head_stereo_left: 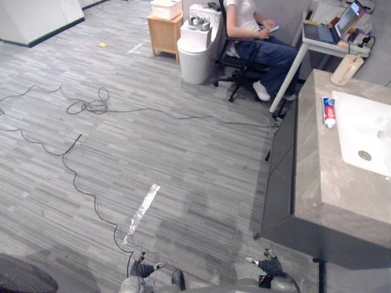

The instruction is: Organize washtable

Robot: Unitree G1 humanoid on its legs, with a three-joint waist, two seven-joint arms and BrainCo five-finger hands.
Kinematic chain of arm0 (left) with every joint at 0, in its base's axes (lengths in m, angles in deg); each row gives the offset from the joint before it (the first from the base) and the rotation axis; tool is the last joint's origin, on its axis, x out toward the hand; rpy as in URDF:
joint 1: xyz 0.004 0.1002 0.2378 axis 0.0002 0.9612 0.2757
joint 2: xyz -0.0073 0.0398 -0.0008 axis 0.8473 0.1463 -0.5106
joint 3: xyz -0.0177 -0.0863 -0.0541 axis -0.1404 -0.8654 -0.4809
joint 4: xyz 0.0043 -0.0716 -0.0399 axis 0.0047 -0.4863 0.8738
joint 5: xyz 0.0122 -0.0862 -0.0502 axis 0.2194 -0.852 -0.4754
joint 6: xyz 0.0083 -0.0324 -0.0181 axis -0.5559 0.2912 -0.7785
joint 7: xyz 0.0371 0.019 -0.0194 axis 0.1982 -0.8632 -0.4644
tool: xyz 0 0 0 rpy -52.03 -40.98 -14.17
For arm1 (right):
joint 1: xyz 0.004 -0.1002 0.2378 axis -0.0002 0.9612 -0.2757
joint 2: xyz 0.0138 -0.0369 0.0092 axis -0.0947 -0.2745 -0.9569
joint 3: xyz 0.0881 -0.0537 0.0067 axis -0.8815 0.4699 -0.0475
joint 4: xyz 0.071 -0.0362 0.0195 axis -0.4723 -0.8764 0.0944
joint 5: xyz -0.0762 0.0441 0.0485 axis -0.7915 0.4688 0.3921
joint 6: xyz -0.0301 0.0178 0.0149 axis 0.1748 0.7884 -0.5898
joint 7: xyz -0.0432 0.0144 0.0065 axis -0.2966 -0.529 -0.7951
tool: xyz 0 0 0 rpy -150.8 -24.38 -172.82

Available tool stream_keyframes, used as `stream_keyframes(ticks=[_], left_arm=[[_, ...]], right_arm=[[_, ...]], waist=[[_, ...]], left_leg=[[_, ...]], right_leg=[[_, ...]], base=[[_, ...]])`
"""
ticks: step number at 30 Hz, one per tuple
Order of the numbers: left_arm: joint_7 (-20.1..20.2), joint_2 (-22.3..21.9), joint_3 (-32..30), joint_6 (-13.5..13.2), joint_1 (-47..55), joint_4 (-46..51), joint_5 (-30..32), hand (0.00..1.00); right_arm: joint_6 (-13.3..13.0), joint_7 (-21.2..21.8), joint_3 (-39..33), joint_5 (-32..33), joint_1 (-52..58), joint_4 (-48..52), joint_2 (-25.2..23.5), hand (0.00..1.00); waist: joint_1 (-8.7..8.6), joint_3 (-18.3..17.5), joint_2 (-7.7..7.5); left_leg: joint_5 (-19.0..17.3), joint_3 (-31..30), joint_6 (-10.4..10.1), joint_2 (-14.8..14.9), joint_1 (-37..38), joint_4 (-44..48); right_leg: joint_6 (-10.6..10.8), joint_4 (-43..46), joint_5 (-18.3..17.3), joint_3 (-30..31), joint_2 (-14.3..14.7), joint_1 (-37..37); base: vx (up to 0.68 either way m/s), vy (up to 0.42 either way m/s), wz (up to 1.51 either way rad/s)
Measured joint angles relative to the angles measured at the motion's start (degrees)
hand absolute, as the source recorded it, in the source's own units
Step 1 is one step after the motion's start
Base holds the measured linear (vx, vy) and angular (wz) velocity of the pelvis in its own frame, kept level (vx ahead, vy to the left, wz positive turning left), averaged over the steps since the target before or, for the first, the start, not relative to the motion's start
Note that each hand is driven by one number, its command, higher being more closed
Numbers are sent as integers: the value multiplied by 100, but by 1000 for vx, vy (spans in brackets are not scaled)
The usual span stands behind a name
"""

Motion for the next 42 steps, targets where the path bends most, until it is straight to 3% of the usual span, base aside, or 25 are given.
stream_keyframes(ticks=[3,7,8,9,10,11,13,14,15,17,19,21,22,23,25,27,31,32,33,34,36,38,39,40,42], left_arm=[[-3,-64,-181,2,-18,-1,-48,0],[-3,-188,-385,44,-67,2,-58,0],[2,-176,-390,62,-69,50,-53,0],[-10,-120,-388,95,-26,140,-58,0],[-21,-139,-398,103,-50,146,-94,0],[-42,-139,-393,139,-121,123,-164,0],[-74,-153,-313,142,-207,84,-160,0],[-108,-90,-219,137,-238,92,-154,0],[-92,24,-169,135,-282,100,-149,0],[-125,-39,-128,160,-415,12,-141,0],[-128,-200,-140,161,-463,9,-141,0],[-126,-405,-158,167,-456,49,-148,0],[-125,-501,-202,184,-476,230,-154,0],[-125,-657,-208,189,-464,451,-165,0],[-126,-770,-206,176,-348,689,-184,0],[-120,-867,-168,169,-341,818,-216,0],[-116,-872,-93,169,-428,996,-215,0],[-119,-866,9,168,-507,984,-215,0],[-119,-985,148,167,-465,917,-214,0],[-118,-867,205,166,-520,855,-217,0],[-139,-744,231,168,-756,637,-209,0],[-131,-689,325,203,-741,426,-205,0],[-126,-713,380,236,-735,404,-169,0],[-128,-739,430,285,-696,377,-163,0],[-126,-711,522,306,-670,319,-159,0]], right_arm=[[34,-1,-3,-136,-2,-5,-18,0],[103,-13,-270,-188,49,221,-142,0],[125,-18,-335,-190,116,278,-173,0],[134,-31,-371,-179,143,303,-202,0],[134,-26,-365,-186,114,301,-191,0],[135,-9,-351,-195,21,366,-190,0],[119,-4,-325,-201,-38,437,-147,0],[126,-11,-369,-241,-23,403,-222,0],[104,6,-423,-208,3,407,-319,0],[125,-12,-595,-211,-3,421,-260,0],[178,-13,-644,-223,131,454,-199,0],[258,-14,-799,-232,318,592,-173,0],[298,-35,-796,-231,366,687,-145,0],[298,-54,-790,-216,428,811,-71,0],[301,-134,-778,-198,465,928,1,0],[488,-273,-818,-156,513,865,16,0],[649,-379,-859,-150,820,868,-52,0],[640,-343,-863,-178,865,871,-73,0],[600,-312,-892,-213,926,874,-24,0],[573,-272,-917,-214,798,720,-34,0],[443,-192,-879,-291,677,650,-97,0],[409,-167,-984,-370,667,643,-221,0],[414,-146,-982,-375,667,635,-207,0],[410,-116,-965,-404,675,641,-149,0],[423,-114,-952,-406,640,676,-192,0]], waist=[[85,28,-52],[102,151,-234],[92,164,-292],[12,197,-362],[-37,245,-415],[-20,402,-277],[-40,430,-105],[-58,388,-347],[-138,434,-607],[-283,533,-603],[-329,541,-533],[-334,538,-295],[-343,570,-216],[-330,684,-24],[-258,728,118],[-183,715,136],[-82,736,-55],[10,723,-121],[9,596,132],[-7,568,-68],[-22,448,-142],[-47,388,-263],[-64,378,-197],[-58,370,-102],[-42,340,-197]], left_leg=[[20,248,-29,3,-26,0],[-109,845,78,-99,27,80],[-231,1059,125,-129,16,296],[-838,1317,191,-203,3,1015],[-890,1271,227,-215,76,902],[-894,1269,264,-164,258,591],[-912,1314,238,152,212,353],[-1114,1288,43,-1,295,38],[-1106,1252,50,-98,242,412],[-1056,1190,0,-18,457,349],[-1341,1105,-148,47,528,614],[-1818,1194,-289,440,296,1688],[-1971,1254,-286,830,-223,3171],[-1677,1250,3,1226,-646,4640],[-1012,1271,37,1688,-963,5980],[-1558,1292,-107,1846,-1268,6596],[-1759,1537,71,1597,-2043,5306],[-1576,1364,118,1191,-2108,3975],[-69,791,269,966,-2020,2437],[-200,893,245,827,-1990,2589],[-237,826,261,797,-1965,2484],[-402,917,159,811,-1768,2748],[-549,1013,122,861,-1618,2766],[-837,1234,41,962,-1187,2617],[-1133,1687,-78,902,-490,2089]], right_leg=[[-112,-304,-118,-5,-3,46],[-19,208,-710,-27,-331,-311],[5,341,-794,-50,-417,-348],[91,726,-916,-178,-605,-404],[90,1087,-929,-277,-676,-501],[-315,1969,-928,-359,-636,-1065],[-472,1346,-918,-584,-169,-1492],[-470,799,-807,-595,-27,-1775],[-506,599,-593,-449,-98,-1928],[-603,1058,-320,-10,43,-1992],[-600,1350,-342,-58,79,-1977],[-609,1398,-595,-147,251,-1705],[-658,1379,-707,-189,354,-1516],[-701,1245,-728,-213,515,-1177],[-883,980,-868,-46,653,-602],[-965,749,-936,382,632,-68],[-882,498,-968,809,227,578],[-535,754,-1153,956,-19,634],[-225,959,-1336,1147,53,618],[-96,996,-1442,1323,-118,651],[-27,608,-1440,1666,-8,402],[-81,191,-772,1858,127,284],[6,283,-655,1967,178,313],[98,783,-558,2179,278,203],[158,2121,-496,2177,267,-387]], base=[[-46,-105,-35],[-76,-67,-24],[11,54,30],[69,70,31],[50,42,9],[-48,46,-18],[-56,67,-13],[109,130,27],[281,93,44],[314,50,40],[360,-8,29],[516,-39,14],[554,-44,-17],[554,-58,-34],[552,26,-74],[567,139,-94],[448,263,-76],[496,565,-75],[480,572,-79],[469,492,-63],[256,214,-44],[205,176,-73],[193,188,-116],[197,197,-148],[144,133,-138]])
